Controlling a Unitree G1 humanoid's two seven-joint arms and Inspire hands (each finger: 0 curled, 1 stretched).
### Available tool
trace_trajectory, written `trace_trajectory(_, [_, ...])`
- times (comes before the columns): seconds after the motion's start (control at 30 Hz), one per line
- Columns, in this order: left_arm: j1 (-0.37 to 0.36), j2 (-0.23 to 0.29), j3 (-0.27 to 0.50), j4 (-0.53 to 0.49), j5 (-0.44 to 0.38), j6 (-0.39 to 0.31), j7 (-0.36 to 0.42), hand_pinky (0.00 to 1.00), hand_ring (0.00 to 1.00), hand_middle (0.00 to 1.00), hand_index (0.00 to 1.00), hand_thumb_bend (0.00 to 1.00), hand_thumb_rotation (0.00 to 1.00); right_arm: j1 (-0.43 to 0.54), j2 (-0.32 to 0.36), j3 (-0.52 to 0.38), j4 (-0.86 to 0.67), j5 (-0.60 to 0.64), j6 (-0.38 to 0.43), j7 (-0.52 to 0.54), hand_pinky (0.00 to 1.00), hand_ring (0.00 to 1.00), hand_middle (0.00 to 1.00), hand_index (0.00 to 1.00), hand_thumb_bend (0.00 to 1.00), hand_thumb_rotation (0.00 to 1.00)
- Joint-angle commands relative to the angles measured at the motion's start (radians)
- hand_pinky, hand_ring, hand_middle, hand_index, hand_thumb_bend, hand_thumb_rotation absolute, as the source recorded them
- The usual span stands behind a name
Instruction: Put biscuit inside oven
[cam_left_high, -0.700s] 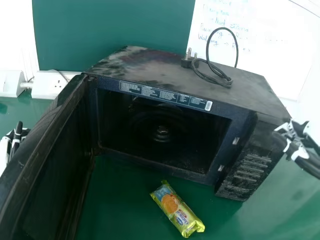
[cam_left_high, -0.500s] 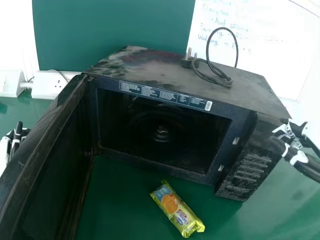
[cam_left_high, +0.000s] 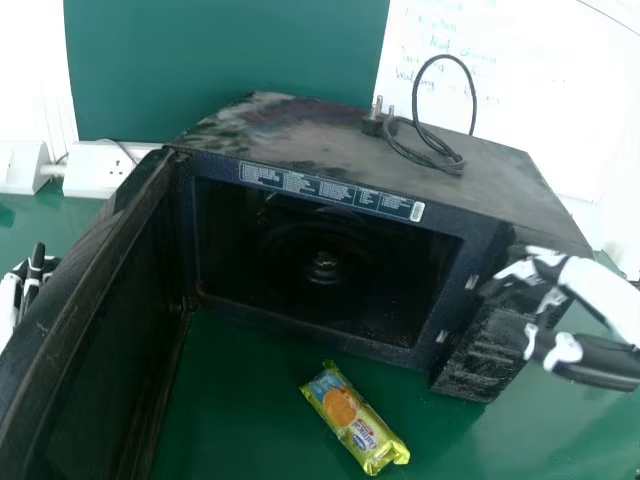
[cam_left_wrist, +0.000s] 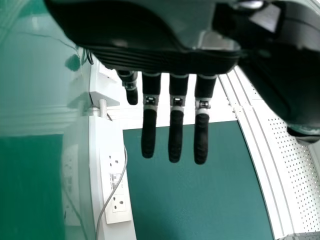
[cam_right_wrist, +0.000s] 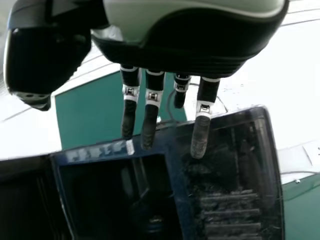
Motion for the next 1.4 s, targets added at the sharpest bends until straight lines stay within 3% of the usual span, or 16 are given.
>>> trace_trajectory(0.0, [0.005, -0.004, 0.003, 0.011, -0.003, -0.011, 0.003, 0.49, 0.53, 0.56, 0.49, 0.51, 0.06, -0.013, -0.042, 0.023, 0.009, 0.055, 0.049, 0.017, 0.44, 0.65, 0.72, 0.76, 0.94, 0.5])
trace_trajectory(0.03, [0.004, -0.003, 0.003, 0.014, 0.0, -0.014, 0.004, 0.49, 0.53, 0.56, 0.49, 0.51, 0.06, -0.008, -0.04, 0.037, 0.001, 0.007, -0.004, -0.004, 0.46, 0.68, 0.75, 0.78, 0.95, 0.47])
trace_trajectory(0.07, [0.003, -0.002, 0.002, 0.016, 0.001, -0.016, 0.004, 0.49, 0.53, 0.56, 0.49, 0.51, 0.06, -0.014, -0.041, 0.049, 0.014, 0.012, -0.058, 0.005, 0.45, 0.65, 0.71, 0.75, 0.97, 0.56])
trace_trajectory(0.13, [0.002, 0.0, 0.002, 0.023, 0.001, -0.028, 0.001, 0.49, 0.53, 0.56, 0.49, 0.51, 0.06, -0.012, -0.043, 0.074, -0.003, 0.015, -0.042, -0.007, 0.47, 0.64, 0.71, 0.75, 1.0, 0.6])
trace_trajectory(0.2, [0.002, 0.0, 0.001, 0.024, 0.004, -0.032, 0.003, 0.49, 0.53, 0.56, 0.49, 0.51, 0.06, -0.013, 0.051, 0.114, -0.016, 0.049, -0.077, -0.064, 0.5, 0.66, 0.73, 0.77, 1.0, 0.54])
trace_trajectory(0.27, [0.004, -0.001, 0.0, 0.021, 0.006, -0.031, 0.005, 0.49, 0.53, 0.56, 0.49, 0.51, 0.06, -0.019, 0.108, 0.172, 0.013, 0.067, -0.175, -0.086, 0.51, 0.63, 0.7, 0.76, 1.0, 0.6])
trace_trajectory(0.3, [0.005, -0.002, -0.001, 0.018, 0.006, -0.031, 0.005, 0.49, 0.53, 0.56, 0.49, 0.51, 0.06, -0.016, -0.008, 0.172, -0.002, 0.029, -0.102, -0.039, 0.5, 0.63, 0.7, 0.79, 1.0, 0.66])
trace_trajectory(0.33, [0.005, -0.004, -0.001, 0.016, 0.003, -0.029, 0.005, 0.49, 0.53, 0.56, 0.49, 0.51, 0.06, -0.031, -0.062, 0.186, -0.01, 0.03, -0.06, -0.032, 0.55, 0.68, 0.73, 0.81, 1.0, 0.62])
trace_trajectory(0.4, [0.005, -0.006, -0.002, 0.014, 0.0, -0.028, 0.004, 0.49, 0.53, 0.56, 0.49, 0.51, 0.06, -0.055, -0.175, 0.191, -0.029, 0.015, 0.017, 0.001, 0.51, 0.66, 0.71, 0.79, 1.0, 0.56])
trace_trajectory(0.47, [0.006, -0.011, -0.005, 0.005, 0.007, -0.022, 0.01, 0.49, 0.52, 0.56, 0.49, 0.51, 0.06, -0.069, -0.196, 0.203, -0.037, 0.011, 0.029, 0.001, 0.55, 0.7, 0.75, 0.82, 1.0, 0.51])
trace_trajectory(0.53, [0.008, -0.017, -0.009, -0.004, 0.01, -0.019, 0.014, 0.49, 0.52, 0.56, 0.49, 0.51, 0.06, -0.059, -0.149, 0.214, -0.059, 0.006, 0.037, -0.028, 0.58, 0.71, 0.76, 0.83, 1.0, 0.48])
trace_trajectory(0.67, [0.013, -0.024, -0.016, -0.014, 0.021, -0.018, 0.017, 0.49, 0.53, 0.57, 0.49, 0.51, 0.06, -0.048, -0.15, 0.237, -0.119, -0.07, 0.068, -0.051, 0.64, 0.77, 0.8, 0.85, 1.0, 0.45])
trace_trajectory(0.83, [0.016, -0.03, -0.02, -0.023, 0.022, -0.021, 0.011, 0.49, 0.53, 0.56, 0.49, 0.51, 0.06, -0.011, -0.065, 0.275, -0.185, -0.195, 0.01, -0.113, 0.61, 0.74, 0.78, 0.82, 1.0, 0.56])
trace_trajectory(1.0, [0.015, -0.031, -0.024, -0.023, 0.025, -0.024, 0.01, 0.5, 0.53, 0.57, 0.49, 0.51, 0.06, -0.032, -0.242, 0.31, -0.248, -0.232, 0.229, -0.004, 0.84, 0.87, 0.88, 0.88, 0.99, 0.54])
trace_trajectory(1.1, [0.014, -0.031, -0.027, -0.024, 0.024, -0.025, 0.008, 0.5, 0.53, 0.57, 0.49, 0.51, 0.06, -0.064, -0.321, 0.353, -0.285, -0.222, 0.361, 0.009, 0.88, 0.9, 0.9, 0.91, 0.98, 0.51])
trace_trajectory(1.37, [0.016, -0.03, -0.025, -0.03, 0.017, -0.018, 0.003, 0.5, 0.53, 0.57, 0.49, 0.51, 0.06, -0.023, -0.307, 0.457, -0.292, -0.298, 0.398, -0.061, 0.78, 0.87, 0.9, 0.92, 0.98, 0.48])
